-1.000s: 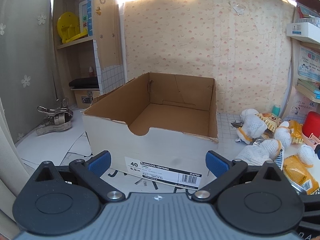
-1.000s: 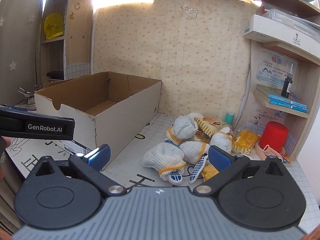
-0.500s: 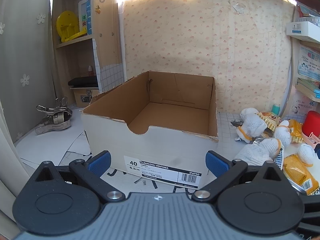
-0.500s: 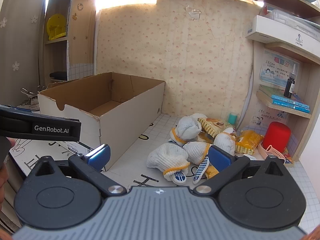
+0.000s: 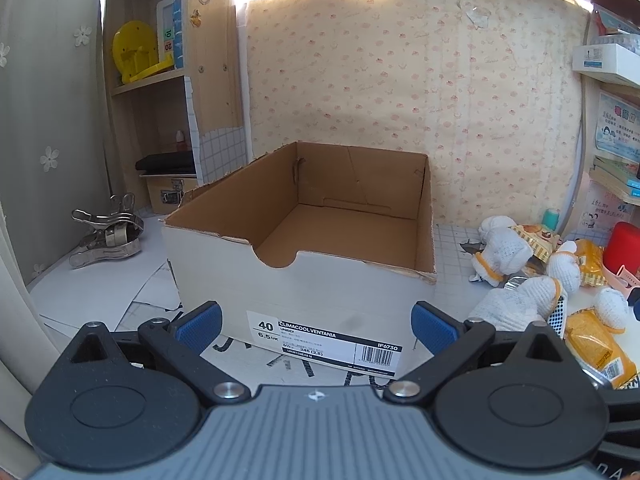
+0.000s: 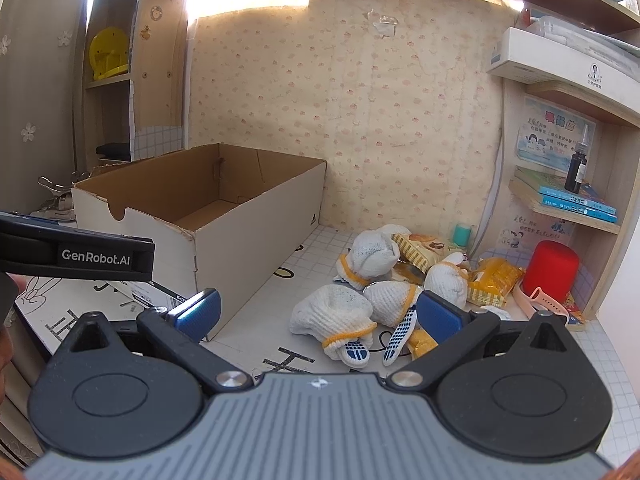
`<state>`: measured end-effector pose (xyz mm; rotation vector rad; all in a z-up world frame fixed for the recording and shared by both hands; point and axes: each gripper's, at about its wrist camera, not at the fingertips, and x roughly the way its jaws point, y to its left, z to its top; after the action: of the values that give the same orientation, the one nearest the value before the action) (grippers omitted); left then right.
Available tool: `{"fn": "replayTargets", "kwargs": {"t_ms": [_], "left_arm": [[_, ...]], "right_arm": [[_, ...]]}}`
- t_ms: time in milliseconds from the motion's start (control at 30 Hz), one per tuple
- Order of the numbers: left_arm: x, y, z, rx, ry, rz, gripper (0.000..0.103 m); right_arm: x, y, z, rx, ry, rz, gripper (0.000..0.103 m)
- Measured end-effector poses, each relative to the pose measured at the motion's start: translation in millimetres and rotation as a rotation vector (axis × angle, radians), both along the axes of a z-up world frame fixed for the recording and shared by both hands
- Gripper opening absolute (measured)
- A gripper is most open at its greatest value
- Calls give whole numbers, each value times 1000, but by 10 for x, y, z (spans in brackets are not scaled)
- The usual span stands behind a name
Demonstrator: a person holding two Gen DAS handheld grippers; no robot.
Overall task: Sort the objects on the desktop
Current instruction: 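Move both grippers from the cardboard box toward the glove and snack pile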
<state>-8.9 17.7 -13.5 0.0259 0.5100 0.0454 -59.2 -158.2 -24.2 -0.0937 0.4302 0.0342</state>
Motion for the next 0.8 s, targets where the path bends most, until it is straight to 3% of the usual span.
{"fn": "replayTargets", "kwargs": {"t_ms": [800], "left_arm": [[20, -128, -44, 2, 16, -49, 103]], "right_arm": [[13, -94, -49, 11, 9, -27, 101]]}}
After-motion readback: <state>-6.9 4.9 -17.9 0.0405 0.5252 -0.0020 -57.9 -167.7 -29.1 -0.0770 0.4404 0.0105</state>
